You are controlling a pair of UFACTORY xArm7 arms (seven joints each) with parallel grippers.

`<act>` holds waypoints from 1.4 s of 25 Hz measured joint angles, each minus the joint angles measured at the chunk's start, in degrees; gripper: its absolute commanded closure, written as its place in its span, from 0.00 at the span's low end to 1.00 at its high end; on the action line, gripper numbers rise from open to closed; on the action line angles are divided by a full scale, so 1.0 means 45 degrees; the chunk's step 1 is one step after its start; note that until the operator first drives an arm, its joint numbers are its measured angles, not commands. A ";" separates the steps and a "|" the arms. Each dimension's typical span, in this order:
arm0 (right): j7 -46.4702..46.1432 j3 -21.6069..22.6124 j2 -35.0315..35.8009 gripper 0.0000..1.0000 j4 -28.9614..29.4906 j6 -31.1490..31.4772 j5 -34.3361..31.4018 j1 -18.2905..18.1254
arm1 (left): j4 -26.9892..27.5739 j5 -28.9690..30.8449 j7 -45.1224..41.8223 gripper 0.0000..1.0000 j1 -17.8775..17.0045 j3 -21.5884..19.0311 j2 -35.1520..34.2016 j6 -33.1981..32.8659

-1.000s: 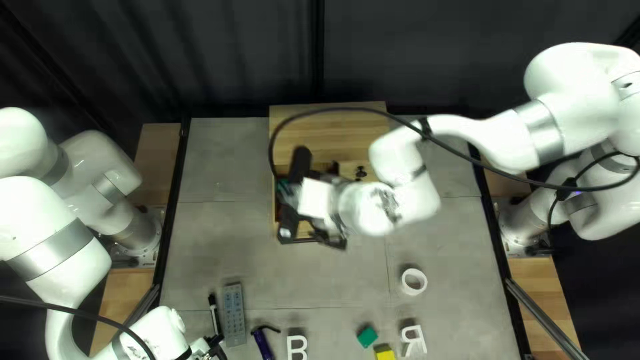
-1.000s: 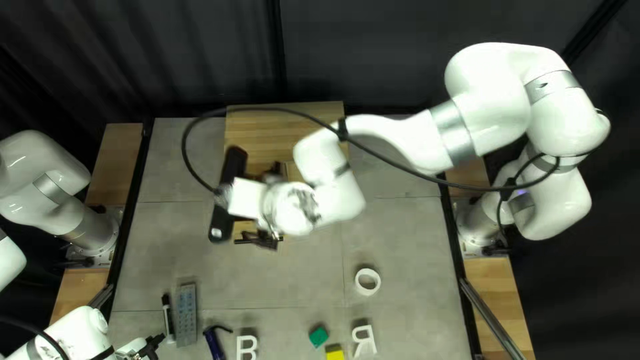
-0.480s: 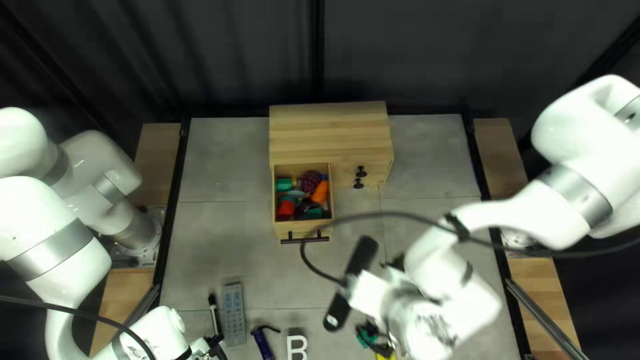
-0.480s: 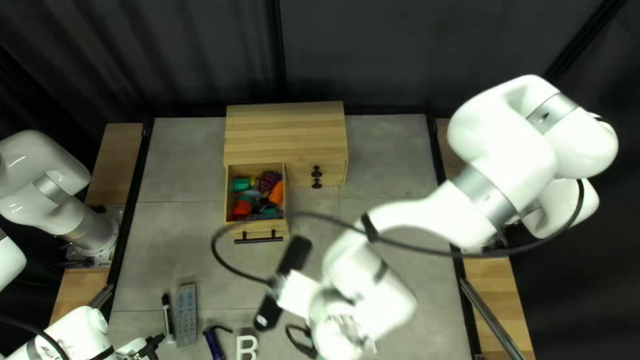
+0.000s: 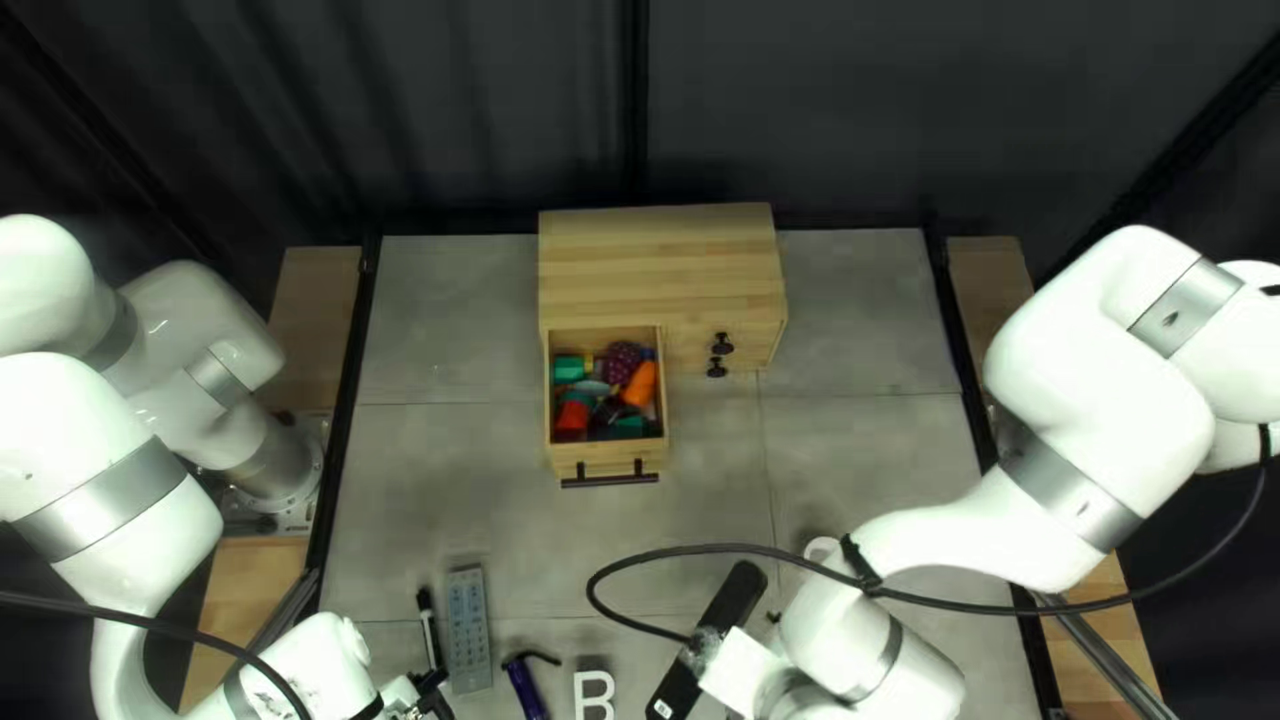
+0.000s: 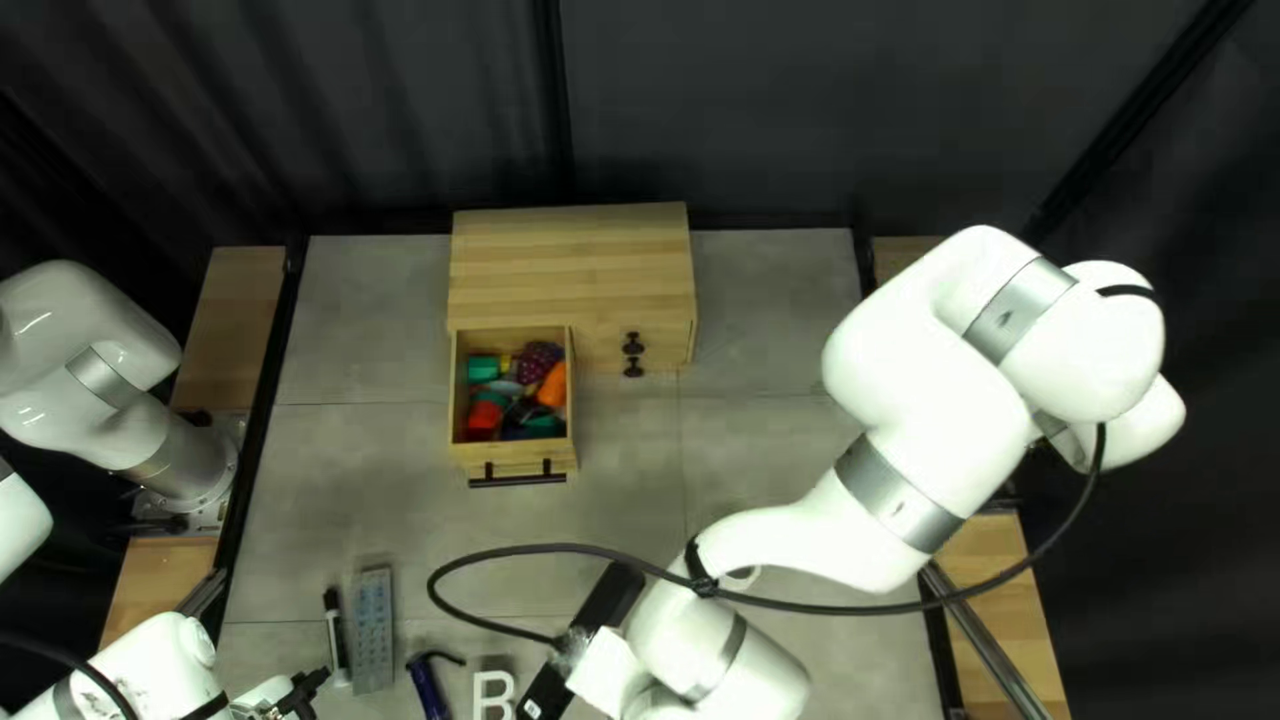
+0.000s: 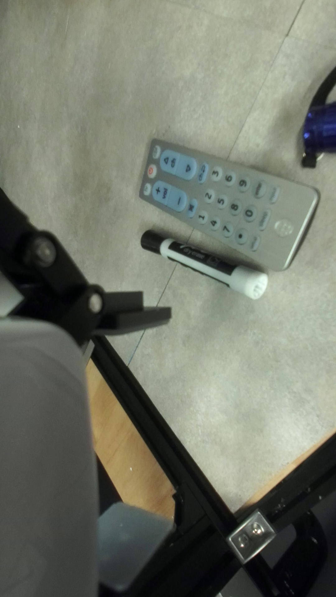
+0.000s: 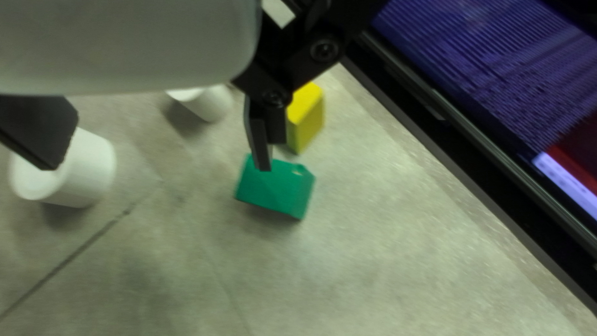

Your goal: Open drawers and place objects into drawer and close

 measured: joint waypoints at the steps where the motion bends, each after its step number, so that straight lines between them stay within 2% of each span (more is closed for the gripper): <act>1: 0.0229 -0.0053 -0.0010 0.00 -0.0116 -0.0284 -0.0163 0.0046 | 0.0000 0.0000 0.0000 0.00 0.0000 0.0000 0.0000 0.0000; 8: 0.1475 -0.0362 0.0194 0.00 -0.0809 -0.2231 -0.1015 0.0244 | 0.0000 0.0000 0.0000 0.00 0.0000 0.0000 0.0000 0.0000; 18: 0.1757 -0.0529 0.0461 0.00 -0.1282 -0.3444 -0.1264 0.0058 | 0.0000 0.0000 0.0000 0.00 0.0000 0.0000 0.0000 0.0000; 19: 0.1784 -0.0537 0.0486 0.02 -0.1328 -0.3531 -0.1273 0.0044 | 0.0000 0.0000 0.0000 0.00 0.0000 0.0000 0.0000 0.0000; 21: 0.1863 -0.0565 0.0507 0.20 -0.1445 -0.3704 -0.1310 0.0022 | 0.0000 0.0000 0.0000 0.00 0.0000 0.0000 0.0000 0.0000; 22: 0.1882 -0.0574 0.0514 0.45 -0.1481 -0.3764 -0.1319 0.0011 | 0.0000 0.0000 0.0000 0.00 0.0000 0.0000 0.0000 0.0000; 23: 0.1890 -0.0580 0.0519 0.63 -0.1500 -0.3801 -0.1323 0.0000 | 0.0000 0.0000 0.0000 0.00 0.0000 0.0000 0.0000 0.0000; 24: 0.1893 -0.0586 0.0529 0.95 -0.1519 -0.3840 -0.1325 -0.0015 | 0.0000 0.0000 0.0000 0.00 0.0000 0.0000 0.0000 0.0000; 30: 0.1740 -0.0539 0.0480 0.97 -0.1556 -0.3792 -0.1243 -0.0078 | 0.0000 0.0000 0.0000 0.00 0.0000 0.0000 0.0000 0.0000; 35: 0.1212 -0.0393 0.0259 0.98 -0.1374 -0.3239 -0.0977 -0.0172 | 0.0000 0.0000 0.0000 0.00 0.0000 0.0000 0.0000 0.0000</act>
